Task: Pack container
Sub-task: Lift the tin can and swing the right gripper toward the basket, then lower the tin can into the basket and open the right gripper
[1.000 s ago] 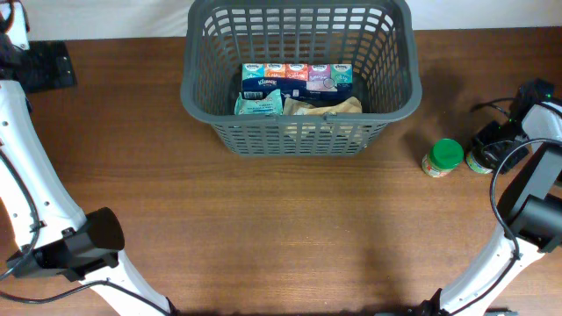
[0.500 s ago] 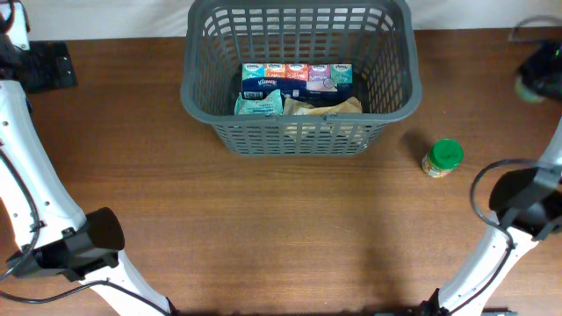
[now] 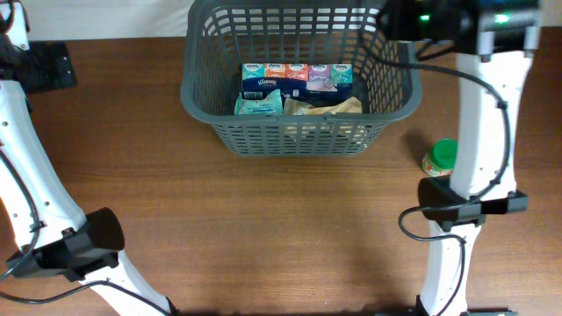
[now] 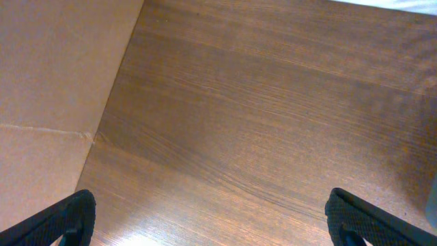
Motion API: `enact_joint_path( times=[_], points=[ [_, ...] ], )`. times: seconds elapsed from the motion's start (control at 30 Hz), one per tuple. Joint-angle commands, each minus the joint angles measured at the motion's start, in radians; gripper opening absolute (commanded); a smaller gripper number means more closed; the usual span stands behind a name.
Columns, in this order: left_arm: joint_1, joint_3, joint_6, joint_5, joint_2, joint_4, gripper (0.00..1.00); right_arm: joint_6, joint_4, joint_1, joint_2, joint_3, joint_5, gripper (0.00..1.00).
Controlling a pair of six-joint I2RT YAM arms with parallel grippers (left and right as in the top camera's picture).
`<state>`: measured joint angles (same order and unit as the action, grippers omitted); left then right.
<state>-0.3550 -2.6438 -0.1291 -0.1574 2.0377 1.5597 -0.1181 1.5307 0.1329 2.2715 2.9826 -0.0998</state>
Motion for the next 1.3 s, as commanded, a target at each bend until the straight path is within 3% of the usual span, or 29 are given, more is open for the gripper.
enact_joint_path(
  times=[0.0,0.17,0.27,0.43,0.47,0.53,0.57,0.73,0.87,1.0,1.07,1.27],
  points=[
    [-0.003,0.003,0.016,0.003,-0.002,-0.002,0.99,0.018,-0.026,0.055,-0.008,-0.082,-0.005,0.04],
    [-0.003,0.003,0.016,0.003,-0.002,-0.002,0.99,0.017,-0.080,0.089,0.009,-0.309,-0.030,0.04],
    [-0.003,0.003,0.016,0.003,-0.002,-0.002,0.99,0.018,-0.187,0.107,0.009,-0.519,-0.096,0.04],
    [-0.003,0.003,0.016,0.003,-0.002,-0.002,0.99,0.017,-0.302,0.116,0.009,-0.718,-0.096,0.04],
    [-0.003,0.003,0.016,0.003,-0.002,-0.002,0.99,0.017,-0.323,0.116,0.009,-0.760,-0.096,0.14],
    [-0.003,0.003,0.016,0.003,-0.002,-0.002,0.99,0.017,-0.332,0.116,0.009,-0.789,-0.096,0.52],
    [-0.003,0.003,0.016,0.003,-0.002,-0.002,0.99,0.018,-0.335,0.116,0.009,-0.797,-0.096,0.61],
    [-0.003,0.003,0.016,0.003,-0.002,-0.002,0.99,0.053,-0.297,0.102,-0.004,-0.687,-0.095,0.78],
    [-0.003,0.003,0.016,0.003,-0.002,-0.002,0.99,0.101,-0.191,0.086,-0.023,-0.383,-0.072,0.98],
    [-0.003,0.003,0.016,0.003,-0.002,-0.002,0.99,0.129,-0.049,0.052,-0.035,-0.076,0.054,0.98],
    [-0.003,0.003,0.016,0.003,-0.002,-0.002,0.99,0.129,-0.018,0.012,-0.057,-0.041,0.097,0.98],
    [-0.003,0.003,0.016,0.003,-0.002,-0.002,0.99,0.052,0.037,-0.289,-0.140,-0.039,0.089,0.90]
  ],
)
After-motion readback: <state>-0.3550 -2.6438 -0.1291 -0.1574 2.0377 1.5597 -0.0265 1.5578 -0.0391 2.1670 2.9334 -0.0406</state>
